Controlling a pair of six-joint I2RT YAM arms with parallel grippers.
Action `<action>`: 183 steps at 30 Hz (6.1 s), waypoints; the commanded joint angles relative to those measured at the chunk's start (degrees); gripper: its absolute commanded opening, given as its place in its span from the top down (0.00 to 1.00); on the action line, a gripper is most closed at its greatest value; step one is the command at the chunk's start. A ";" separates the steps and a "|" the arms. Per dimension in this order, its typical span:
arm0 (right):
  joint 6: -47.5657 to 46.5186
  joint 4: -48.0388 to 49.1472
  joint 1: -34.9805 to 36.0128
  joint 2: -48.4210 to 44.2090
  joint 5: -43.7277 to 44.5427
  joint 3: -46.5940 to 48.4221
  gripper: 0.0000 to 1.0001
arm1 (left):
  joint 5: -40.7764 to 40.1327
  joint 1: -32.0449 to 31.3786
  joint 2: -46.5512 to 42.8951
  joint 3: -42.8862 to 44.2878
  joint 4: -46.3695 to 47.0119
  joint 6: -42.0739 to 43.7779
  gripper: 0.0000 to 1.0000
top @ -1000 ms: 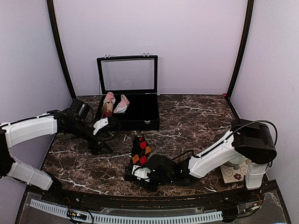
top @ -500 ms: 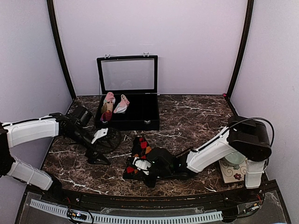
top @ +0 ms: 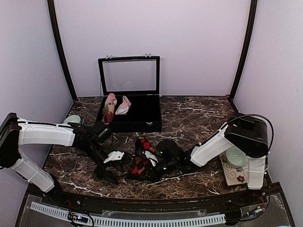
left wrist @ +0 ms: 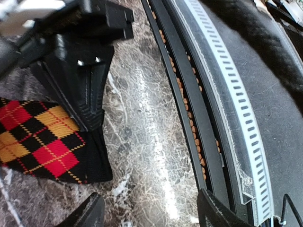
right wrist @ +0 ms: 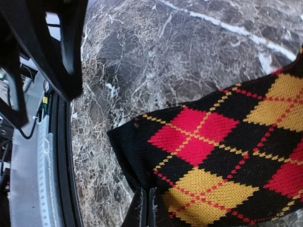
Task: Roll the socks
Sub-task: Pick up the sock from the center of the board.
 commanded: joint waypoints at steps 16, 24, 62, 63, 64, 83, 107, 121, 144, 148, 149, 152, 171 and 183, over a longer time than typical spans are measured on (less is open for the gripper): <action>26.64 2.49 -4.06 7.72 -12.64 0.20 1.00 | -12.82 -6.04 11.61 4.73 10.09 -0.17 0.57; 28.19 2.67 -4.09 8.16 -13.88 0.30 1.00 | -14.86 -6.13 13.09 4.10 11.37 0.08 0.57; 4.12 -13.50 4.02 -28.46 43.64 -15.70 0.01 | -1.18 -2.80 29.17 16.07 -6.89 -4.60 0.88; 4.33 -14.81 4.60 -31.07 49.35 -16.24 0.01 | -0.82 -2.12 29.25 16.20 -6.86 -4.79 0.88; 4.13 -14.38 4.68 -33.35 52.50 -17.09 0.01 | -0.59 -1.61 29.45 16.44 -7.04 -4.93 0.88; -23.65 3.90 17.86 -21.59 45.77 -15.84 0.22 | -2.60 -0.72 36.50 26.26 -9.45 -8.91 0.83; -29.44 8.68 15.46 -7.23 43.86 -8.12 0.65 | -2.76 -1.38 37.02 27.42 -12.06 -8.15 0.81; -26.22 6.78 13.49 -6.75 42.85 -8.06 1.00 | -2.33 -1.29 36.24 28.19 -13.27 -7.95 0.78; 7.50 3.88 -2.49 -5.73 4.46 -9.34 1.00 | -9.81 -0.84 4.67 10.44 5.21 -1.15 0.29; 12.68 -2.18 -3.90 -4.48 0.24 -5.47 1.00 | -9.52 -2.82 7.04 10.53 3.53 -0.27 0.30; 14.15 -3.05 -4.12 -4.20 -0.61 -4.75 1.00 | -9.56 -3.21 7.44 10.34 4.00 -0.59 0.31; 16.68 -7.95 -4.30 -3.22 -1.40 -2.03 1.00 | -9.12 -3.89 8.06 10.19 5.44 -0.86 0.33; 31.07 -15.71 -7.26 -0.10 -7.22 3.44 1.00 | -21.18 -8.67 11.02 5.58 17.80 -1.11 0.37; 33.51 -13.31 -7.34 -0.79 -9.23 3.36 1.00 | -19.94 -9.11 16.90 8.05 16.89 -1.08 0.62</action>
